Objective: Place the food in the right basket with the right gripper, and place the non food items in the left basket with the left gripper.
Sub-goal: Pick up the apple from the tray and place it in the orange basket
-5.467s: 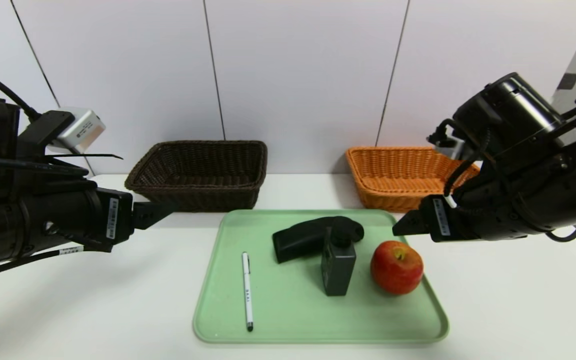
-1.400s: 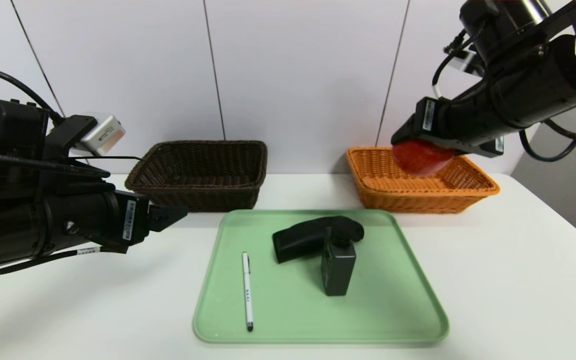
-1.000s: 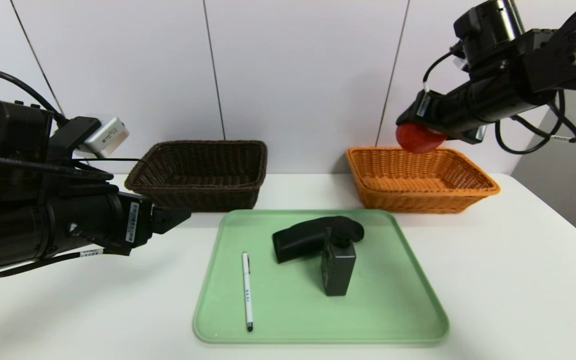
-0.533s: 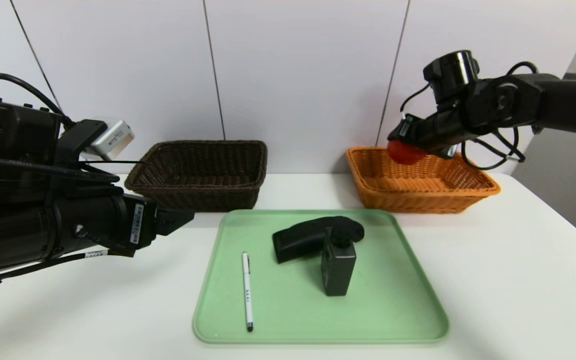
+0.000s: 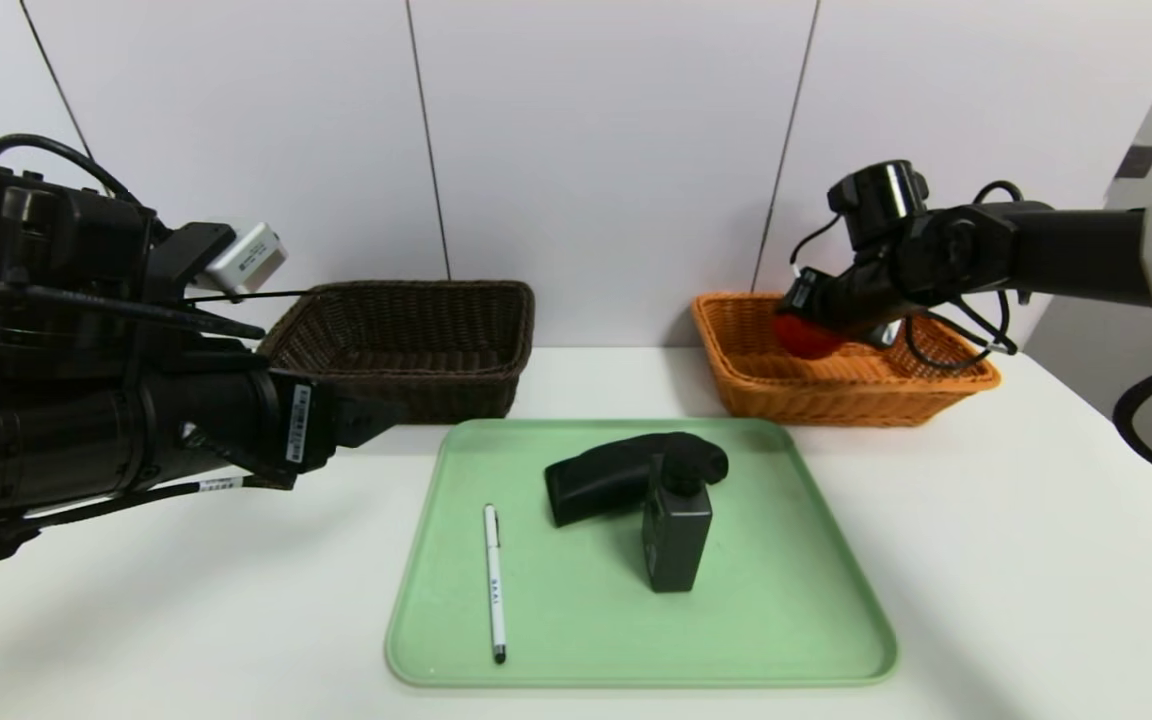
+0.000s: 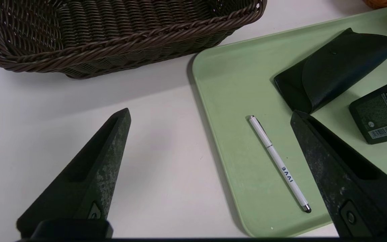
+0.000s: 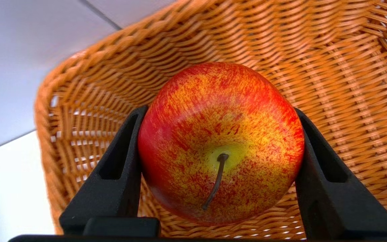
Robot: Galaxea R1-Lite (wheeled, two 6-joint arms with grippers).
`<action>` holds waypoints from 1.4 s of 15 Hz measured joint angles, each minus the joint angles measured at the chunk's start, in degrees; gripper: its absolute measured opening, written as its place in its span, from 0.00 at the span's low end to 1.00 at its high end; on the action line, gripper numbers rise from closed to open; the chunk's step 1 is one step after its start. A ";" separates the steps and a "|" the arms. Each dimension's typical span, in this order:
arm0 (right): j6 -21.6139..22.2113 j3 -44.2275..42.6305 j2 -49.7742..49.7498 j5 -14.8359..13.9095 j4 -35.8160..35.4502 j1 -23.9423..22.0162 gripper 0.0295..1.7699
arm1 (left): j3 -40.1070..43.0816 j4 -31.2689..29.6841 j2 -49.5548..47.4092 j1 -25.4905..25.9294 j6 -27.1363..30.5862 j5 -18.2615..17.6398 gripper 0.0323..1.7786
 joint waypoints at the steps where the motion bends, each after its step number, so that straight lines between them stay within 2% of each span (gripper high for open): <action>1: -0.06 0.01 0.20 -0.02 0.09 -0.13 0.68 | -0.12 -0.01 0.16 0.00 0.00 0.00 0.95; 6: -0.17 0.01 1.05 -0.02 0.49 -0.80 0.68 | -0.02 -0.45 0.79 -0.06 0.11 0.49 0.95; 10: -0.43 0.01 1.35 -0.17 0.50 -0.88 0.68 | 0.94 -4.95 1.27 -0.05 0.39 0.39 0.95; 13: -1.79 0.23 1.66 -0.80 0.61 -0.88 0.68 | 1.04 -5.42 1.49 -0.09 0.57 0.22 0.95; 17: -1.69 0.28 1.22 0.63 0.94 -0.83 0.68 | 0.83 -5.21 1.78 -0.09 0.66 0.18 0.95; 21: -1.69 0.32 0.78 1.29 2.18 -0.83 0.79 | 0.71 -4.49 1.89 -0.02 0.35 -0.02 0.95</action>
